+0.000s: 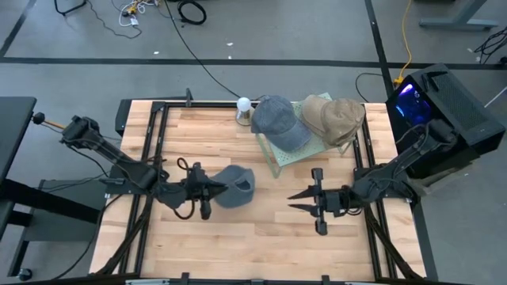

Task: Stack caps on shelf
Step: Stack the black cap on the black cap on the shelf

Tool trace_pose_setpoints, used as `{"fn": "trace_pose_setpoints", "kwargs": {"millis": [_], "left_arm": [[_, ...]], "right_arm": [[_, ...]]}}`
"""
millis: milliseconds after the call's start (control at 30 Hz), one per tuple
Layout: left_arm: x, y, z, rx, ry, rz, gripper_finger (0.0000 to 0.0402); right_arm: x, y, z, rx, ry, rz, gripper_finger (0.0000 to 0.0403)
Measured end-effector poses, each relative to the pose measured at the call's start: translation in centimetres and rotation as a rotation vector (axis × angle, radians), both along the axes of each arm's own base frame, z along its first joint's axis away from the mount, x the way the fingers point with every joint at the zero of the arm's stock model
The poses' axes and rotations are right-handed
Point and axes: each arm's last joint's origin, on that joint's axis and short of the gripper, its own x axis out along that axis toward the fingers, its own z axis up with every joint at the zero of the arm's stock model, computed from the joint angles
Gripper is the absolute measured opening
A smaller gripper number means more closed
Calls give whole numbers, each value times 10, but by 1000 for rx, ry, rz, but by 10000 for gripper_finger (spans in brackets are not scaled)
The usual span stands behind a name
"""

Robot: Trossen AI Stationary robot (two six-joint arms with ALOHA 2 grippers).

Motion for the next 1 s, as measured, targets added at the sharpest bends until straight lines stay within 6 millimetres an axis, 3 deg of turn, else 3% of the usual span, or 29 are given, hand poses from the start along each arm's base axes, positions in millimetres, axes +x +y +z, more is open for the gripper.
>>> {"fn": "trace_pose_setpoints", "kwargs": {"millis": [400, 633, 1000], "left_arm": [[12, 7, 6, -58, -97, 50, 22], [14, 7, 12, -85, -162, 82, 17], [16, 6, 27, -167, -301, 84, 27]], "right_arm": [[34, 6, -26, -162, -47, 37, 82], [45, 3, -39, -366, -41, 32, 82], [50, -5, -43, -336, 10, -11, 82]]}}
